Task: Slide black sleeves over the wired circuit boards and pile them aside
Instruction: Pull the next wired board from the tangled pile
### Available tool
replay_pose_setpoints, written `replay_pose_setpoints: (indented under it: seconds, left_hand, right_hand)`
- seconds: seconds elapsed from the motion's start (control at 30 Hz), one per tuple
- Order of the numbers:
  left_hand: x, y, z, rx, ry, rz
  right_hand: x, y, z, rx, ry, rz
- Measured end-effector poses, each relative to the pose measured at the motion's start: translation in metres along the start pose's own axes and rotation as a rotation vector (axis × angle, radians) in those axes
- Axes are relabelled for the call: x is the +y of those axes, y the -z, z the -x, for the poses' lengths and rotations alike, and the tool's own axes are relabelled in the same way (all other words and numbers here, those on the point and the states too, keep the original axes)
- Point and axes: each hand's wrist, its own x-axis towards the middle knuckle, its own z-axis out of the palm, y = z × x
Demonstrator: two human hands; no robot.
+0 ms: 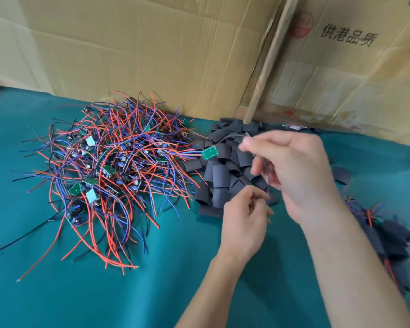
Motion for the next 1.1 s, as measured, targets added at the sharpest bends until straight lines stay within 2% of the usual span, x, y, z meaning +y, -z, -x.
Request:
replay_pose_setpoints:
  seconds: [0.1,0.2,0.3,0.33,0.43,0.47,0.5,0.6,0.63,0.73,0.8,0.93,1.0,1.1]
  left_hand:
    - [0.011,0.004,-0.001,0.003,0.075,0.264]
    - [0.014,0.008,-0.003,-0.005,0.134,0.472]
    - [0.014,0.005,0.0,0.005,0.121,0.435]
    - [0.013,0.004,0.0,0.02,0.119,0.398]
    - [0.013,0.003,0.0,0.061,0.088,0.279]
    - [0.012,0.003,0.0,0.067,0.076,0.263]
    - [0.011,0.003,0.001,0.07,0.067,0.244]
    - [0.008,0.001,0.002,0.065,0.045,0.156]
    - [0.007,0.001,0.003,0.053,0.043,0.119]
    - [0.003,0.001,0.005,0.006,0.006,0.01]
    - [0.002,0.001,0.007,-0.025,-0.021,-0.047]
    - [0.003,0.0,0.006,-0.072,-0.018,-0.079]
    - [0.003,-0.001,0.005,-0.084,-0.015,-0.082]
    - [0.001,0.0,0.004,-0.079,-0.026,-0.105]
  right_hand:
    - [0.024,0.037,0.037,0.088,0.002,0.064]
    - [0.051,0.06,0.074,0.118,0.003,0.237]
    - [0.068,0.065,0.096,0.099,0.014,0.394]
    - [0.069,0.066,0.099,0.038,-0.006,0.43]
    - [0.065,0.074,0.091,-0.308,-0.14,0.439]
    - [0.065,0.077,0.083,-0.334,-0.159,0.438]
    - [0.068,0.081,0.072,-0.269,-0.154,0.443]
    - [0.084,0.081,0.031,0.122,-0.098,0.508]
    - [0.089,0.076,0.02,0.151,-0.104,0.589]
    - [0.108,0.056,0.003,0.034,-0.184,0.832]
    - [0.116,0.049,0.001,0.071,-0.18,0.889]
    - [0.119,0.054,0.009,0.21,-0.154,0.803]
    - [0.119,0.06,0.018,0.279,-0.141,0.574]
    - [0.113,0.067,0.027,0.247,-0.138,0.143]
